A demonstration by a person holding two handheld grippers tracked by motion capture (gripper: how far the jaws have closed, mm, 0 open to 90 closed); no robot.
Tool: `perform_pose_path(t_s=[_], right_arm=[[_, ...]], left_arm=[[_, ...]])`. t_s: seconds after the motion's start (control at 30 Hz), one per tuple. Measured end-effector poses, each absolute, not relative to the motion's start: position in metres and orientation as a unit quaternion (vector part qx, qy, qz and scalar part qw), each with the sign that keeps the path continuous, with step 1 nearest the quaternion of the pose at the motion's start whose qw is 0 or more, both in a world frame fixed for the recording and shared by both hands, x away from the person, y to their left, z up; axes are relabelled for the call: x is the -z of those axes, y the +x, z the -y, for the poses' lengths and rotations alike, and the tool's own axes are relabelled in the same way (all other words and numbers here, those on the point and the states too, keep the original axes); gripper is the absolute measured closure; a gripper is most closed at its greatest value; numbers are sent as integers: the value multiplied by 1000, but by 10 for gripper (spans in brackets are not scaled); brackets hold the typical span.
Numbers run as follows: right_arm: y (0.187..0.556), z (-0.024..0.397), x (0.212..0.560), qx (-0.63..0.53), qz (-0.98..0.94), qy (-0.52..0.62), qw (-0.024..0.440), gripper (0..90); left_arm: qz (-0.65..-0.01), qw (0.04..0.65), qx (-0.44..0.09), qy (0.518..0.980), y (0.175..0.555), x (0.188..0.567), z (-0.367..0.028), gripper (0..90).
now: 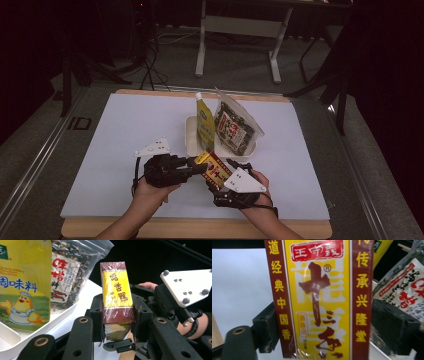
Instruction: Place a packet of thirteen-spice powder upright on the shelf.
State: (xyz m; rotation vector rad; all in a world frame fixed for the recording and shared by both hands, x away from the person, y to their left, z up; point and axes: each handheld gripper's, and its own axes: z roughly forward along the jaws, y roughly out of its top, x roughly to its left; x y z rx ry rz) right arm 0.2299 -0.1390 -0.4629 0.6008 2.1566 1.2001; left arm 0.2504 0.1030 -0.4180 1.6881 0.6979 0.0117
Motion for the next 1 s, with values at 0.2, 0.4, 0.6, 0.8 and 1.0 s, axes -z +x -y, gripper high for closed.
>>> perform_pose_path(t_s=[0.2,0.4,0.6,0.8,1.0], right_arm=[[232,144,463,-451,-810,234,294,120],[236,151,468,-450,-810,245,286,106],[241,164,465,-464,-804,252,274,111],[232,179,453,-492,-788,231,288,143],[225,192,446,-493,-778,232,312,133]], left_arm=[[-313,624,-3,716,252,413,-107,676],[-331,637,-13,696,252,409,-114,676],[-358,645,-45,674,253,402,-126,677],[-401,609,-97,678,257,401,-129,677],[-443,589,-119,665,271,406,-133,677]])
